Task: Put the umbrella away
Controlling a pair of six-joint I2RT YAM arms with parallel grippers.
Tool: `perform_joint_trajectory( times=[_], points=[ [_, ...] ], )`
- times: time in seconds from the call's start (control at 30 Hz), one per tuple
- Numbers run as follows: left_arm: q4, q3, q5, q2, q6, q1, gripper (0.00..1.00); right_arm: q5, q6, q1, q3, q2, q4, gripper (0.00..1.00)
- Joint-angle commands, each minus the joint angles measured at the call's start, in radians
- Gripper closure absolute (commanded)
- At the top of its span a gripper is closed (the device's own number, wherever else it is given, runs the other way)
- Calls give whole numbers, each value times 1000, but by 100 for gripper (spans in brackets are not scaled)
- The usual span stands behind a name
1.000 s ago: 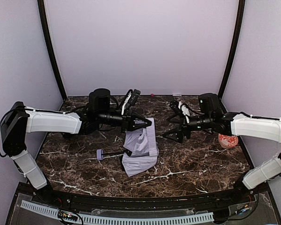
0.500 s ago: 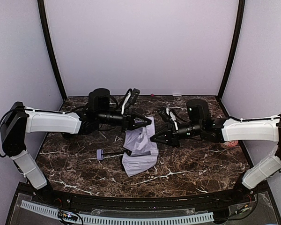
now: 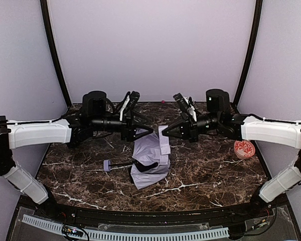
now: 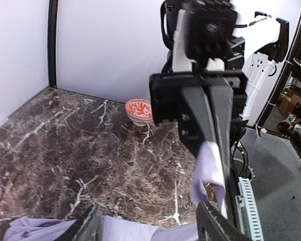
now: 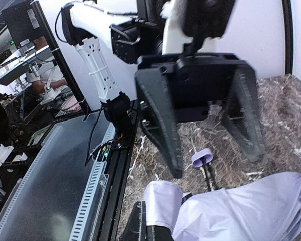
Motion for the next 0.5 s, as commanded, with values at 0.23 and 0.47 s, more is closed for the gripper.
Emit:
perform_joint_trajectory(
  times=[0.23,0.47],
  points=[
    [-72,-100,1,-178,285,8,22,-36,256,-48,245,49,280,100],
    [27,-63,-43,-76,252,5,17,-23,284,-36,258,50,375,100]
  ],
)
